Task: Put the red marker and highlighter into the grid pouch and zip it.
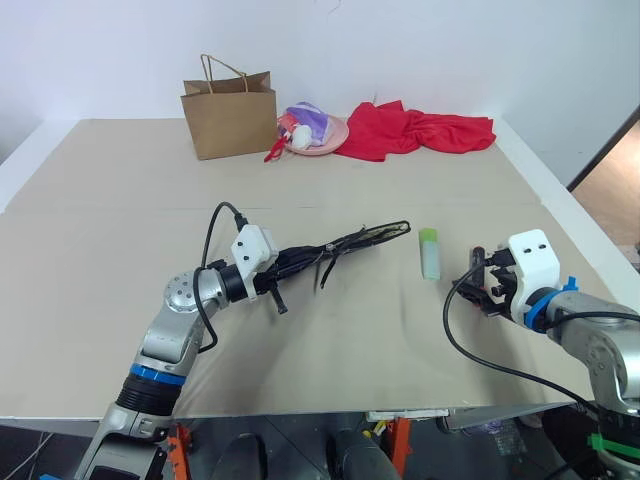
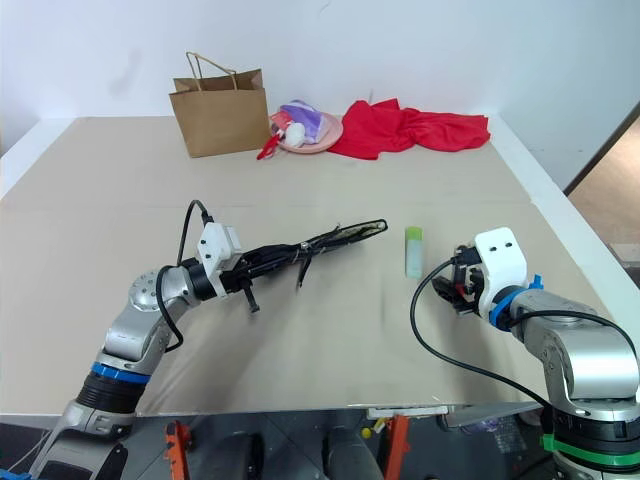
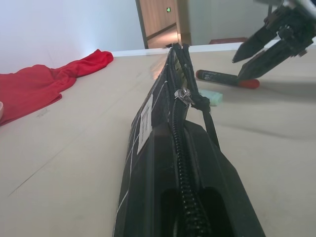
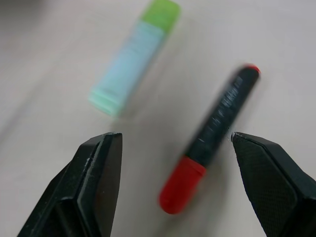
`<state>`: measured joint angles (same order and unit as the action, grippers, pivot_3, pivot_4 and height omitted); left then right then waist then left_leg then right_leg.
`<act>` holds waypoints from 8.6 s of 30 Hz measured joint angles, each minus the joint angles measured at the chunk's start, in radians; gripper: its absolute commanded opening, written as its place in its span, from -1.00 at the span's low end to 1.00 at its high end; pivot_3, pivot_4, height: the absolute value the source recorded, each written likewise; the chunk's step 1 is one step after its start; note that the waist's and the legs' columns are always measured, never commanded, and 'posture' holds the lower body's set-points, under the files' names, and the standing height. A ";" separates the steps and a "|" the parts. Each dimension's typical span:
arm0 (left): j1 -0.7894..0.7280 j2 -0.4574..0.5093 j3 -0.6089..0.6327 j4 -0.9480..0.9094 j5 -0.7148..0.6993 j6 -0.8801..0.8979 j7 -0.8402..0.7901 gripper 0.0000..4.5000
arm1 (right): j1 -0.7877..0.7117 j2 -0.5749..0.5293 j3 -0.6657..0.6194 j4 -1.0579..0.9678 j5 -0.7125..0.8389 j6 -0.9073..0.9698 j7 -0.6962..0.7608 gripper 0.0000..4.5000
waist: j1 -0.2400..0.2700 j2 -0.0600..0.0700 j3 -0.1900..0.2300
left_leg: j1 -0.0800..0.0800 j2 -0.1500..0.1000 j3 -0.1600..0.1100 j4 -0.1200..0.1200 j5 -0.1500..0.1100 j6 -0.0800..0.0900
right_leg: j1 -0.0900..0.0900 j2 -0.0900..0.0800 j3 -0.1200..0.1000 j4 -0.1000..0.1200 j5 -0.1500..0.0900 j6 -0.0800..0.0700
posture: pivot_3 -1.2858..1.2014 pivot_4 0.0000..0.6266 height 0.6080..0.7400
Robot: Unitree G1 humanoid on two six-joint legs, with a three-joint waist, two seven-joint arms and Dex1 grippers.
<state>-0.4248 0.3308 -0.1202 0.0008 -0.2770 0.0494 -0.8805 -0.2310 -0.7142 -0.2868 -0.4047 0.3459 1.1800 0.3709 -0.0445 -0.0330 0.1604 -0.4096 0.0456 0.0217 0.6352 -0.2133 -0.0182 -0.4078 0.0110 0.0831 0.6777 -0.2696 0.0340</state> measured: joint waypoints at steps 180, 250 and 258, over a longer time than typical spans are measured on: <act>0.024 -0.008 -0.037 -0.009 -0.015 -0.006 -0.020 -1.00 | -0.285 0.316 0.122 0.339 -0.175 -0.173 -0.176 -0.52 | -0.003 0.001 -0.001 | 0.001 -0.001 0.006 0.003 -0.002 0.000 | 0.000 0.001 0.009 0.003 0.001 0.003 | 0.03 -0.52 1.00; 0.002 -0.021 -0.038 0.029 -0.008 -0.011 -0.041 -1.00 | -0.568 -0.099 0.649 0.279 -0.413 -0.886 0.840 0.79 | 0.002 0.004 0.002 | 0.001 -0.001 0.005 0.004 -0.006 0.003 | 0.000 0.001 0.007 0.002 0.002 -0.004 | 0.03 -0.52 1.00; 0.002 -0.024 -0.039 0.028 -0.008 -0.012 -0.041 -1.00 | -0.518 -0.169 0.408 0.293 -0.279 -0.806 0.827 0.79 | 0.002 0.004 0.002 | 0.001 0.000 0.004 0.003 -0.006 0.003 | 0.001 0.001 0.006 0.002 0.001 -0.005 | 0.03 -0.52 1.00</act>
<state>-0.4227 0.3069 -0.1588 0.0290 -0.2846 0.0372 -0.9219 -0.7494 -0.8835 0.1217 -0.1119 0.0673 0.3744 1.1978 -0.0424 -0.0288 0.1624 -0.4086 0.0452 0.0258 0.6387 -0.2189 -0.0155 -0.4068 0.0117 0.0891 0.6795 -0.2683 0.0293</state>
